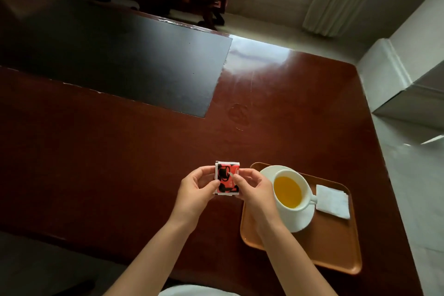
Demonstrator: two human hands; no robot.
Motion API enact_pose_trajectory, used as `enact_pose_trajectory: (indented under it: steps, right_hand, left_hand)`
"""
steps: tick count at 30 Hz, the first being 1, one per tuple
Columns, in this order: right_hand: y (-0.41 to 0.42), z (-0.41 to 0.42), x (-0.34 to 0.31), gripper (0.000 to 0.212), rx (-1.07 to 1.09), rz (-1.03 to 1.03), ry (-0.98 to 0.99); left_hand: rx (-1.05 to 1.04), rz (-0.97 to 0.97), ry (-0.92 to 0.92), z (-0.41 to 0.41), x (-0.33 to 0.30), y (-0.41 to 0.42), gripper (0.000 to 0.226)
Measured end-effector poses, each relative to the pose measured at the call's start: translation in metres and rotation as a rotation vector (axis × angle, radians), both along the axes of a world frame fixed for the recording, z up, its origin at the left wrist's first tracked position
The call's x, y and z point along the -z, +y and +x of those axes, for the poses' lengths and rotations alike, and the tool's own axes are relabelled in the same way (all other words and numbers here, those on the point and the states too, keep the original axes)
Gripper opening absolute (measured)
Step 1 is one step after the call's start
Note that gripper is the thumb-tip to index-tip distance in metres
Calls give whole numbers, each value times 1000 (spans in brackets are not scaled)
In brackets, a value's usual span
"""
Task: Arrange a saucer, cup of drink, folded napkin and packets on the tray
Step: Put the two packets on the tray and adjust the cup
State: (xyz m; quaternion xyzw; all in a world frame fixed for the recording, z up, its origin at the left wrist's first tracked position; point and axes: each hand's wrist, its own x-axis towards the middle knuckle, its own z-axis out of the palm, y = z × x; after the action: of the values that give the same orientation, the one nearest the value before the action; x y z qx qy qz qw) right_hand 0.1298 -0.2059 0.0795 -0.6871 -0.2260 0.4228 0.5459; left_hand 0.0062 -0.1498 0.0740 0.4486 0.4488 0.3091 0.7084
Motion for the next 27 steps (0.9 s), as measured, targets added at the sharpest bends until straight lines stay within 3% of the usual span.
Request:
enact_pose_trajectory:
  steps: [4,15,21,27]
  right_hand:
    - [-18,8,-4,9,125,18,-20]
    - [-103,58,-20,11,288,-24,-19]
    - [-153,121,-8,12,253,-109,-29]
    - [-190,196,25,6,175,-214,-103]
  left_hand:
    - [110,149,154,15,-2,-7,22]
    - [391,225,122,78,-2,-56,18]
    - [424,246,160,134,9,-108,14]
    - [322,233,276,202,35,-162,13]
